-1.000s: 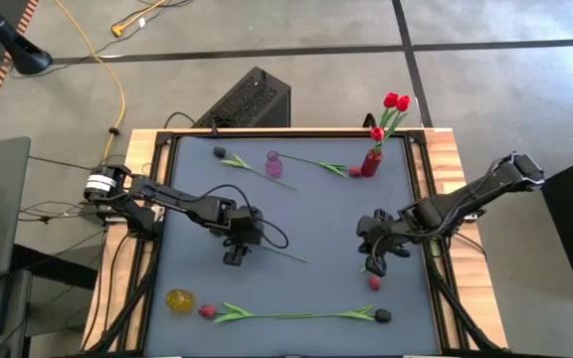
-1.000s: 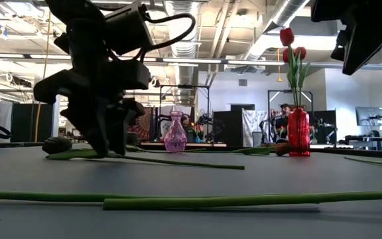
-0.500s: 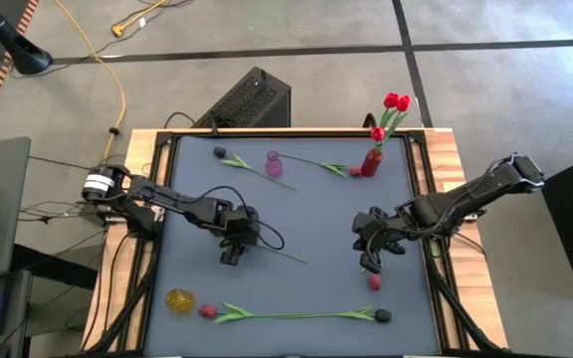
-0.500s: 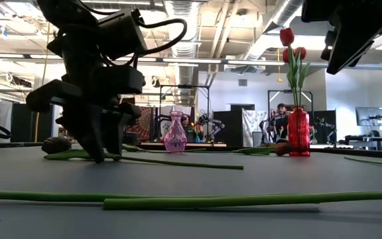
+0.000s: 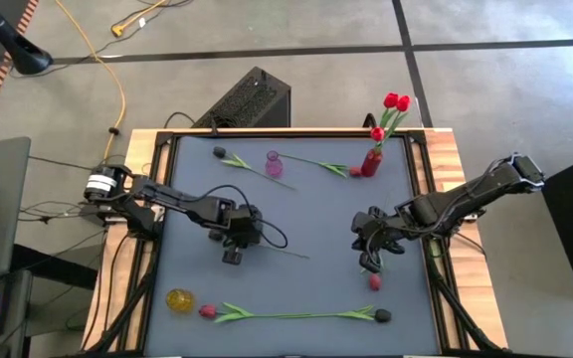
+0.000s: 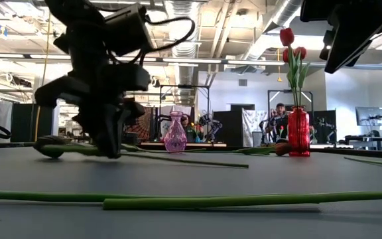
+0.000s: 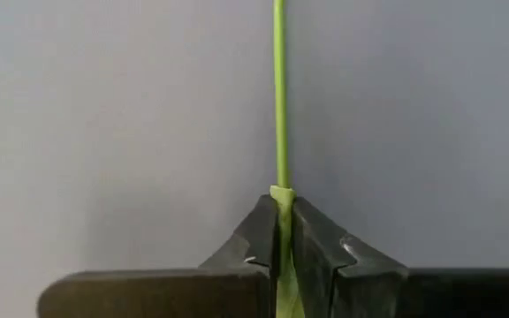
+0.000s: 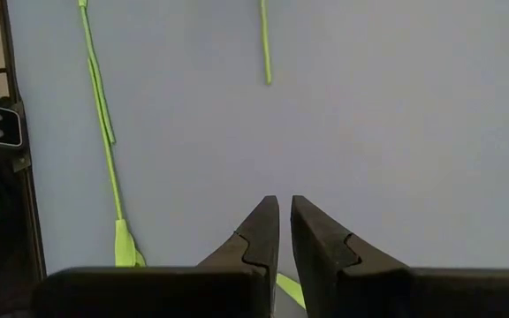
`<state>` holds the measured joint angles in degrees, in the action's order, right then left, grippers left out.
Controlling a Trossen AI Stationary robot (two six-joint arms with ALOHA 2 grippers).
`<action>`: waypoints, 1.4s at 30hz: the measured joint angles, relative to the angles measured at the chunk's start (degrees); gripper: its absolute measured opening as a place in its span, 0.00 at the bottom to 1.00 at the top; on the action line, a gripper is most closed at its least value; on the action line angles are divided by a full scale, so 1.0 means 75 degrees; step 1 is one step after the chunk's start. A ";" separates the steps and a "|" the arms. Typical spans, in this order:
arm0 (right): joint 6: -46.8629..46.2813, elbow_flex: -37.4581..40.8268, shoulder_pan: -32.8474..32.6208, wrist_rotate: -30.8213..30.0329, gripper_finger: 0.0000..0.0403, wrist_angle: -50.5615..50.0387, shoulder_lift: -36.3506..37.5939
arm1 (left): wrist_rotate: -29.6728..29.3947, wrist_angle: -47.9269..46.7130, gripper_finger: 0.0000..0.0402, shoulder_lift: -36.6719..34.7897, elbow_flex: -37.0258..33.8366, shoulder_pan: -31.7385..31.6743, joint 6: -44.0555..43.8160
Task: Sort flowers into vase by color
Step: Put the middle black flower into the violet vase
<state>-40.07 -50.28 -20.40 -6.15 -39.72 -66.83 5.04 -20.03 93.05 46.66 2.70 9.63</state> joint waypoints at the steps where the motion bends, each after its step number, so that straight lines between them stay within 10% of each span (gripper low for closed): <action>1: 0.0000 0.0000 0.0000 0.0002 0.15 0.0003 0.0000 | -0.0022 -0.0028 0.02 -0.0023 0.0084 0.0003 0.0025; 20: 0.0101 0.0003 0.0116 -0.0074 0.15 0.1211 -0.0003 | -0.0708 -0.1918 0.02 -0.0227 0.1981 0.0003 0.0503; 42: 0.3419 0.0003 0.1396 -0.0195 0.15 0.5056 -0.0003 | -0.2140 -0.3715 0.02 -0.2157 0.2232 0.0233 0.0225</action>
<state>-14.43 -50.26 -9.94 -7.62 -1.81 -66.85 -11.02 -47.90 76.88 63.40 4.45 11.32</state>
